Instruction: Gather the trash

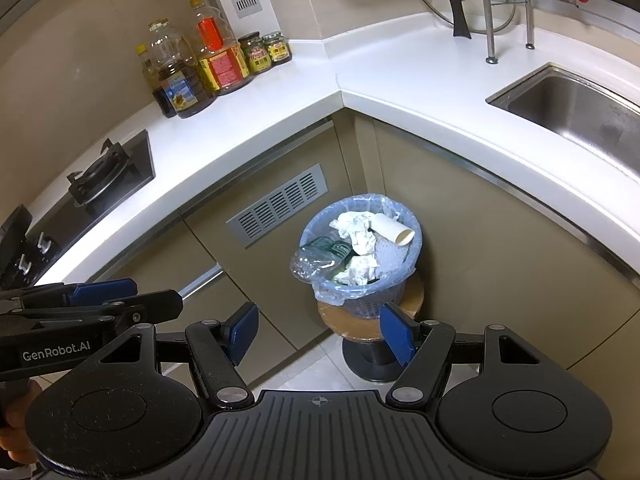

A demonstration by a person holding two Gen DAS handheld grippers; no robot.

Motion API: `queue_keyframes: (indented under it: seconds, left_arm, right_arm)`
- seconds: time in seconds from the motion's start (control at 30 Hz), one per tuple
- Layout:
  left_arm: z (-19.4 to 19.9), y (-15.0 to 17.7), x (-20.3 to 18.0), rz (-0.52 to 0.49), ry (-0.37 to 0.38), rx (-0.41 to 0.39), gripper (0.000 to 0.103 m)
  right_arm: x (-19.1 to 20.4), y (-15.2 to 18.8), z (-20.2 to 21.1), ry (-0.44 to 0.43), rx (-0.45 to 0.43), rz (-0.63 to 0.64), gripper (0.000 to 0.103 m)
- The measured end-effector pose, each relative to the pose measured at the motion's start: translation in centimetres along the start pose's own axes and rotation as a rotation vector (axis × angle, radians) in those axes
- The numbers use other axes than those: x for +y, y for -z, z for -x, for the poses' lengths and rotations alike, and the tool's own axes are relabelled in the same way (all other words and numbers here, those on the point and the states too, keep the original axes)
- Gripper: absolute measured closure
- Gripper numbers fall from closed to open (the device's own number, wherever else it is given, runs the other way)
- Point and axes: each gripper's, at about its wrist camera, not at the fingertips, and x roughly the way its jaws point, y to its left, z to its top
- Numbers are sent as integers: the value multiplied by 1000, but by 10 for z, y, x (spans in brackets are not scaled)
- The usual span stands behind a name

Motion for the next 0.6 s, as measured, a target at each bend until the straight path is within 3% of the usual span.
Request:
queue_keyframes:
  seconds: [0.6]
  left_arm:
    - [-3,-1,-1,-6,10,-2,43]
  right_arm:
    - [-7,-1,5,7,-2,-2,35]
